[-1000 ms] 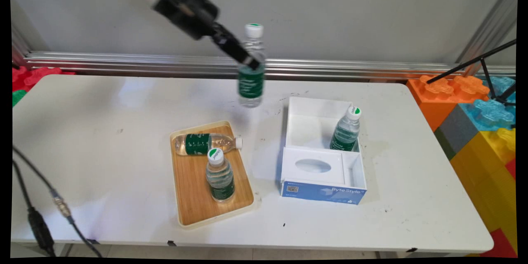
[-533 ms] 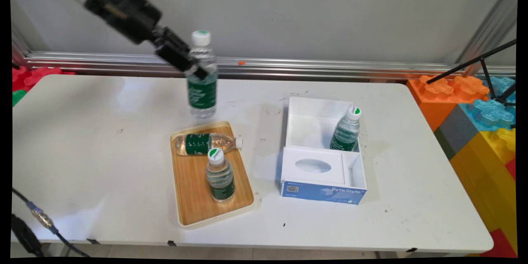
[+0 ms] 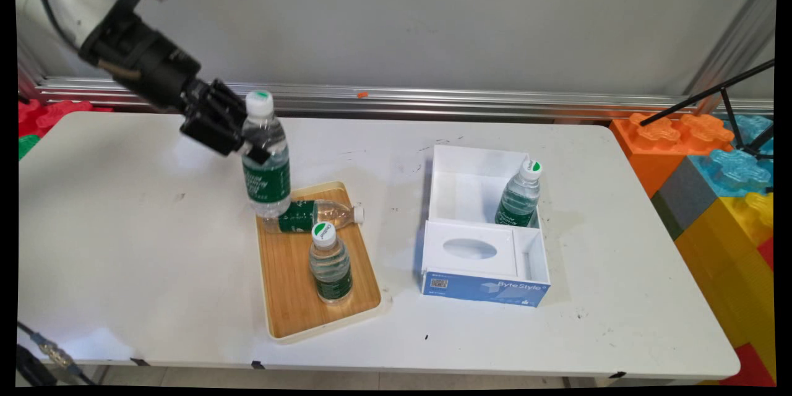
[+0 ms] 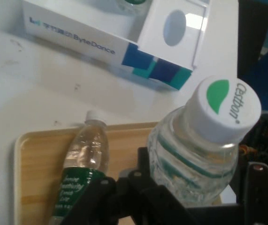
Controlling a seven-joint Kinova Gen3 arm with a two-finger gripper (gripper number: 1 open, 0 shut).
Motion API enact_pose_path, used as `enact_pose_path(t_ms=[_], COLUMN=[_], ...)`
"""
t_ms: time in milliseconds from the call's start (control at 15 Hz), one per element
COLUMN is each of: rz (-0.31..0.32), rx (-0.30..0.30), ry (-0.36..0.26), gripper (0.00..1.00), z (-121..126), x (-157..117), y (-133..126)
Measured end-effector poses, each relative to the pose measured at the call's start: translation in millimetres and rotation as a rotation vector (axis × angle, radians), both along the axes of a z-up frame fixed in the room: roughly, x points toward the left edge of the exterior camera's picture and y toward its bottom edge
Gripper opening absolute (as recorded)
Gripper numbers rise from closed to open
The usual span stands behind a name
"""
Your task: Place the picked object on the tray
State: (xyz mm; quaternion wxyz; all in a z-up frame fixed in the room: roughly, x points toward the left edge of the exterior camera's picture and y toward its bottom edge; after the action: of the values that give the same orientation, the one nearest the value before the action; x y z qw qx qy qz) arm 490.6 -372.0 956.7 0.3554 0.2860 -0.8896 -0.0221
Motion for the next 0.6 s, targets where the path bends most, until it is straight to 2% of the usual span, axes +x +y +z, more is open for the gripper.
enact_pose_path(t_ms=[200,467,600], rz=[-0.047,-0.107,-0.126], rx=[-0.030,-0.097,-0.109], ry=[0.008,0.016,0.026], gripper=[0.00,0.00,0.00], z=[-22.0,-56.4,-72.0], x=[2.3,-2.4,-5.5], y=[6.8,4.5,4.0])
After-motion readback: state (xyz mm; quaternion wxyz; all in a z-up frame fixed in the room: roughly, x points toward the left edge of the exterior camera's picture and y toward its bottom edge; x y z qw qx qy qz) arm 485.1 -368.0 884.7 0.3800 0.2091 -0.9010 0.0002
